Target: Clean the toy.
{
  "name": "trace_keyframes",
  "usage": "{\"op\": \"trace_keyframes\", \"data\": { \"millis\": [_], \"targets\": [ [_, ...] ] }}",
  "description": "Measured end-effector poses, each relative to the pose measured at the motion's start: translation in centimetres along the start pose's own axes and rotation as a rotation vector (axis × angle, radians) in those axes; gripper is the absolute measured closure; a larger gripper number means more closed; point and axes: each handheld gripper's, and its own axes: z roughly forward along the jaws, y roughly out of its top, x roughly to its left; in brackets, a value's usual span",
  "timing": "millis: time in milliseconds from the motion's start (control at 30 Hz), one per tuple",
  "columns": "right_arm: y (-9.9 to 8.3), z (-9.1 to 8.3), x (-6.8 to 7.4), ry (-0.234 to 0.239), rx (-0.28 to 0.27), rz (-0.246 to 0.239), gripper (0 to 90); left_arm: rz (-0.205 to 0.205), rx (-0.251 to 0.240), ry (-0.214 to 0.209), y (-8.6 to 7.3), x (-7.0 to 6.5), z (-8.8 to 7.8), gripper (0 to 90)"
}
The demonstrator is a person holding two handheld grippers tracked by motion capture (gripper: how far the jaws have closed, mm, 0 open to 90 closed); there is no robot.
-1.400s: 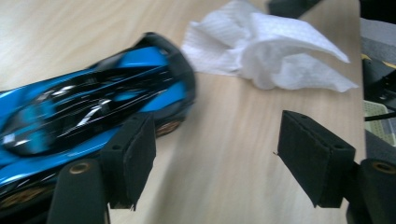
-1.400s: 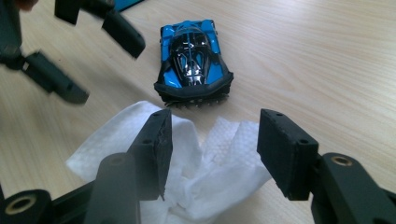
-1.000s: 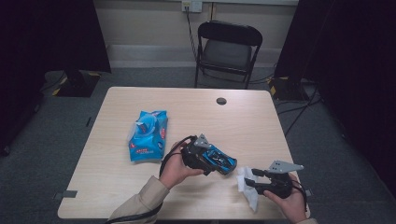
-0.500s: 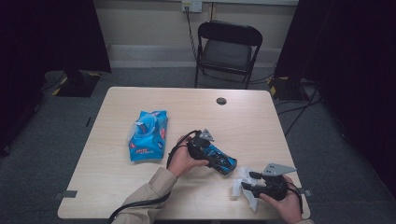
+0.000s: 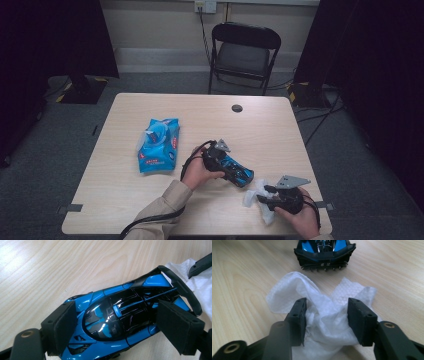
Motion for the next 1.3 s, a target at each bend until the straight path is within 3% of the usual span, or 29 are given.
{"op": "trace_keyframes", "data": {
  "millis": [433,567,867,1200,1300],
  "targets": [
    [0.1,0.2,-0.3,0.004,-0.012,0.013,54.2,0.031,0.017,-0.018,0.0,0.5,-0.3,20.0],
    [0.1,0.3,-0.3,0.005,-0.01,0.011,54.5,0.034,0.003,-0.021,-0.2,0.3,-0.2,19.5],
    [0.7,0.8,-0.1,-0.045,-0.007,0.013,64.6,0.065,-0.003,-0.015,-0.3,0.1,-0.2,19.5],
    [1.4,1.7,-0.2,-0.079,-0.032,0.023,77.0,0.007,0.008,-0.01,0.3,-0.4,0.2,14.8],
    [1.6,1.8,-0.4,-0.096,-0.045,0.045,79.2,0.025,0.008,-0.008,0.3,-0.4,0.2,14.3]
  ]
}}
